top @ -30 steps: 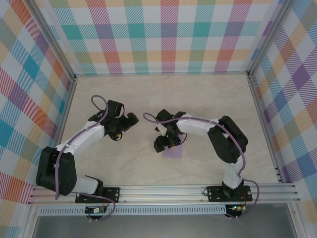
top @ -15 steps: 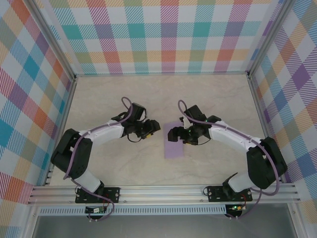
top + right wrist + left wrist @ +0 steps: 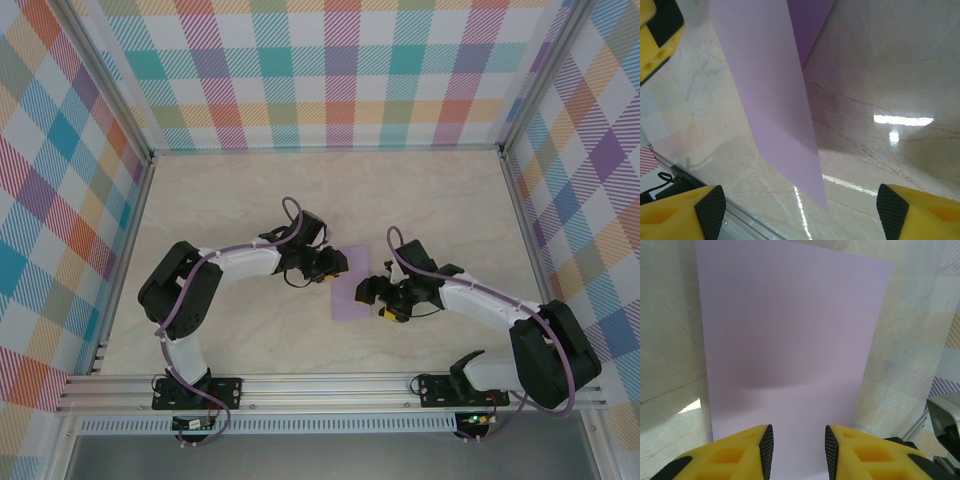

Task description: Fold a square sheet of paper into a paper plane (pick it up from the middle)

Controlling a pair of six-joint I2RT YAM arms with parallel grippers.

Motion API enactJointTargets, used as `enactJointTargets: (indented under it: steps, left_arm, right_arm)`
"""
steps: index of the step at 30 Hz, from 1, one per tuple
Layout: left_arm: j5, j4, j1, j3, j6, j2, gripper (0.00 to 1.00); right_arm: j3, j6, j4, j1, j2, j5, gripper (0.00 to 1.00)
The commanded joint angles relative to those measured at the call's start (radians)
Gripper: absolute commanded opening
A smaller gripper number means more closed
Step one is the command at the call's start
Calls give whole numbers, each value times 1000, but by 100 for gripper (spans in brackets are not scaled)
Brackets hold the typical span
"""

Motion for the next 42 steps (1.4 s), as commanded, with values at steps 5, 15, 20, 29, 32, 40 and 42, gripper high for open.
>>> enactJointTargets:
  steps: [5, 15, 20, 29, 32, 40, 42]
  left_arm:
    - [-7, -10, -7, 40, -10, 13, 33]
    - [-7, -15, -7, 48, -10, 24, 32]
    - [5, -2, -8, 54, -12, 37, 30]
    - [23, 30, -14, 54, -22, 64, 29]
    - [23, 32, -14, 51, -21, 71, 28]
    - [20, 34, -16, 52, -21, 106, 28]
    - [20, 34, -17, 52, -20, 117, 27]
  right_arm:
    - [-54, 57, 113, -5, -24, -57, 67]
    - [-86, 97, 166, -4, -7, -64, 47]
    - [-95, 102, 163, -4, -12, -73, 41]
    - [-109, 111, 158, -3, -18, -77, 34]
    - [-110, 116, 153, -3, -18, -66, 29]
    - [-93, 147, 143, -3, -17, -33, 14]
    - [-72, 152, 121, -3, -5, -30, 12]
